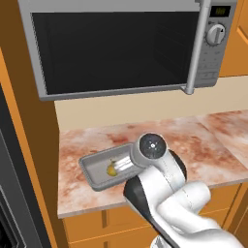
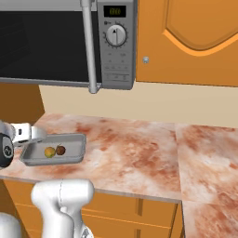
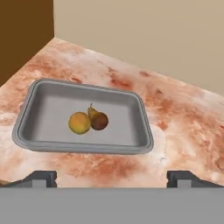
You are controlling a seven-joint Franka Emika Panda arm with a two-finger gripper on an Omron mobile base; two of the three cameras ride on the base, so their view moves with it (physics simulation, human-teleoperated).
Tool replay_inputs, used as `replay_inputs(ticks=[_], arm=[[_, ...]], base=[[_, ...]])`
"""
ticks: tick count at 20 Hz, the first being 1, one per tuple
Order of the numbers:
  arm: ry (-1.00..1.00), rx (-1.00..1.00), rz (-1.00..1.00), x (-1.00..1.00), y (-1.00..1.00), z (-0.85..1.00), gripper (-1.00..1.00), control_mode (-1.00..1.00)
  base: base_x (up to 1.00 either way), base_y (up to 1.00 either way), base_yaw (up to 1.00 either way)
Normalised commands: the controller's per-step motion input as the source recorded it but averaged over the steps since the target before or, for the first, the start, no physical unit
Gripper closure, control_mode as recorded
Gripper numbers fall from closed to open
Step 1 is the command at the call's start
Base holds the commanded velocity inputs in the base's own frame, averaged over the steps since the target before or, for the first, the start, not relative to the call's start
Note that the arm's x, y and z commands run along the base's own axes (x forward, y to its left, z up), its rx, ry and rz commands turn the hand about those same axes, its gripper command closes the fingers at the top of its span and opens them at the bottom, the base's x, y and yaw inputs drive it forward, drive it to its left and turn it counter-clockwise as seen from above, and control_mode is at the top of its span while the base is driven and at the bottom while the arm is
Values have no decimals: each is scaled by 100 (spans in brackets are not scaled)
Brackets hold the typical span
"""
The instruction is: Pick the apple and pear from the fridge and place them inside the tupperware on the counter.
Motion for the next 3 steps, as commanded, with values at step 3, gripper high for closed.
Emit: replay_inputs(ticks=[3], arm=[[-35,1,0,-40,-21,36,-100,-100]], base=[[0,0,0]])
